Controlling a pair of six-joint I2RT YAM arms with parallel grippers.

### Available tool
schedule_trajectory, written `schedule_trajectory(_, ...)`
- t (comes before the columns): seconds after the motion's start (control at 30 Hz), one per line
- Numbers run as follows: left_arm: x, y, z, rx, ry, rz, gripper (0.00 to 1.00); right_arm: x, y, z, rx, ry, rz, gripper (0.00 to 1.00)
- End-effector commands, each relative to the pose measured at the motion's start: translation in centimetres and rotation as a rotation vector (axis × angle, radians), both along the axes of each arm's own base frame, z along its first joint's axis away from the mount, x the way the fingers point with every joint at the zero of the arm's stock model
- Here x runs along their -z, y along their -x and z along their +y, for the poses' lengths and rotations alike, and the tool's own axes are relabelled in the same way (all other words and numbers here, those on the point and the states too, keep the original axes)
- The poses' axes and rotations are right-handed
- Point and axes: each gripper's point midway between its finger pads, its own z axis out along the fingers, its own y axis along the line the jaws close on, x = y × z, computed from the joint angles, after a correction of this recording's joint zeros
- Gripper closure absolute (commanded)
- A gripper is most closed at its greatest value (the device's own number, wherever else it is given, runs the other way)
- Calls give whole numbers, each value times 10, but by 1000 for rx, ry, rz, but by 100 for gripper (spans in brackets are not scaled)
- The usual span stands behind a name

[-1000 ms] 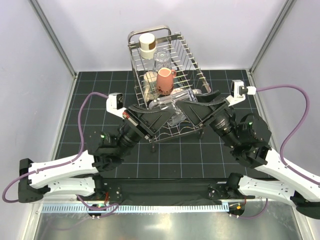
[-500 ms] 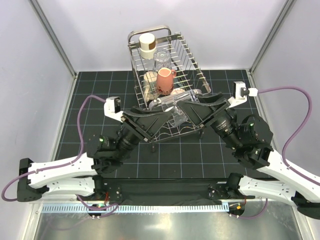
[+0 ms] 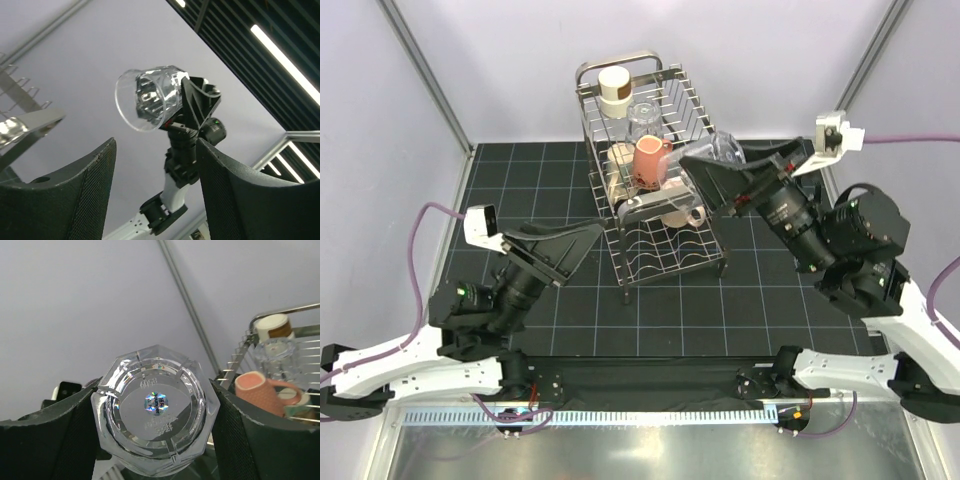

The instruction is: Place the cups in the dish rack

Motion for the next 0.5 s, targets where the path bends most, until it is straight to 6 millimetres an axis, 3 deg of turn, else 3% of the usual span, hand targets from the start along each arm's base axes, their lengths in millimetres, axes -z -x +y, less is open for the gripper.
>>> schedule_trajectory(0.0, 22, -14, 6, -94, -140, 54, 37, 6, -23, -2, 146, 219, -42, 96)
schedule_trajectory(0.17, 39, -19, 10, -122, -227, 85, 39, 4, -47, -4, 266, 376, -58, 96)
schedule_trajectory(0.27, 44, -21, 12, -140, -253, 104, 39, 9, -63, 5, 301, 464, -50, 96)
schedule_trajectory(0.47, 57, -25, 16, -162, -297, 138, 40, 21, -98, 0, 355, 569, 3, 96)
